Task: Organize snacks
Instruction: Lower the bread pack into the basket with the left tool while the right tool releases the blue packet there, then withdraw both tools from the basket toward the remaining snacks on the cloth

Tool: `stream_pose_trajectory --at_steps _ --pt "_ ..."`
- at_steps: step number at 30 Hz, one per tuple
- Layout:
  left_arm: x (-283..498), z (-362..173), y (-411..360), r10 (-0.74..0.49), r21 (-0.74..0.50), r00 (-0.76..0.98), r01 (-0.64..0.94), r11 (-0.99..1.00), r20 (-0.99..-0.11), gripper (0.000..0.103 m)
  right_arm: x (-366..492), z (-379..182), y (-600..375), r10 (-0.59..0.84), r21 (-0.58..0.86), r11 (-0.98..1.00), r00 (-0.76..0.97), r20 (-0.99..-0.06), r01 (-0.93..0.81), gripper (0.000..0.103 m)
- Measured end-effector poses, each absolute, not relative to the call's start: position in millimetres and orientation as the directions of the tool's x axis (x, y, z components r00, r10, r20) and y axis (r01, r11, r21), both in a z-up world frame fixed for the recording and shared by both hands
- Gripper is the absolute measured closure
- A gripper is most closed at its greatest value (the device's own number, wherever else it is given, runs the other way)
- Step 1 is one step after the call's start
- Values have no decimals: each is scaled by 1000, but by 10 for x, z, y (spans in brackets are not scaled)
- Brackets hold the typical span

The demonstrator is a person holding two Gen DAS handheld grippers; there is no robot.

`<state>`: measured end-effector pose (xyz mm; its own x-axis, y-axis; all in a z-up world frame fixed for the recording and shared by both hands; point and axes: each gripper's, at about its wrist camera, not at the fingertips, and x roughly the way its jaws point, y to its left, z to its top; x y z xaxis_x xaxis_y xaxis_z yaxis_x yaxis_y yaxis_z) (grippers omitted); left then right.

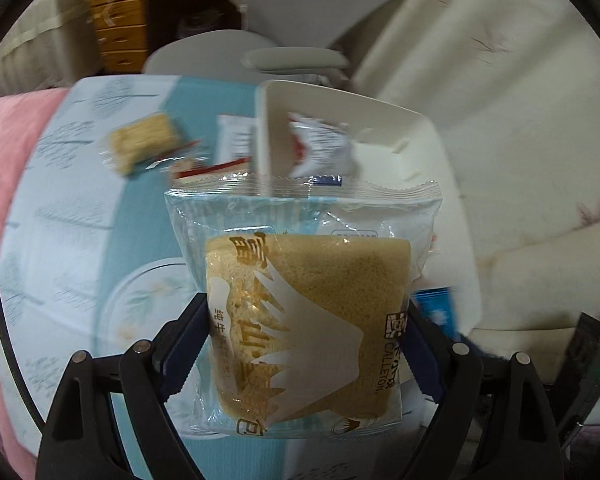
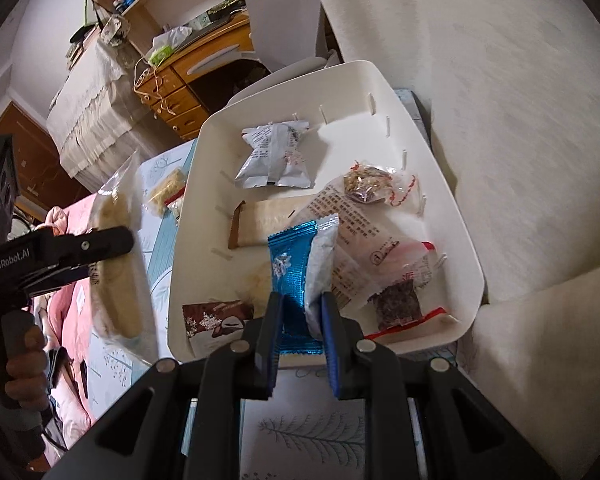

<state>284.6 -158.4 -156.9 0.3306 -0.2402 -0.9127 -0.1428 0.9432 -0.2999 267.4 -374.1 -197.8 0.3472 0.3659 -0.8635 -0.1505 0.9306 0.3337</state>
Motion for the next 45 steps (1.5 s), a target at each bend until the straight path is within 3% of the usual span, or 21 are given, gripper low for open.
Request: stream_pose_trajectory --at_steps 5,9,23,34,45 --pt "2975 -1598 -1915 -266 -305 314 -82 949 -911 14 2708 -2066 -3835 352 336 936 339 -872 -107 82" --pt "3005 -1624 -1978 -283 -322 292 -93 942 -913 11 2695 -2059 -3879 343 332 939 348 -873 -91 66" --pt "2699 -1478 -1648 -298 -353 324 -126 927 -898 11 2522 -1937 -3770 354 358 932 350 -867 -55 50" --pt "2254 -1422 -1240 -293 -365 343 -167 916 -892 11 2235 -1792 -3466 388 397 917 327 -862 -43 49" --pt "1898 -1285 -725 -318 -383 388 -101 918 -865 11 1894 -1617 -3006 319 345 939 362 -876 6 49"
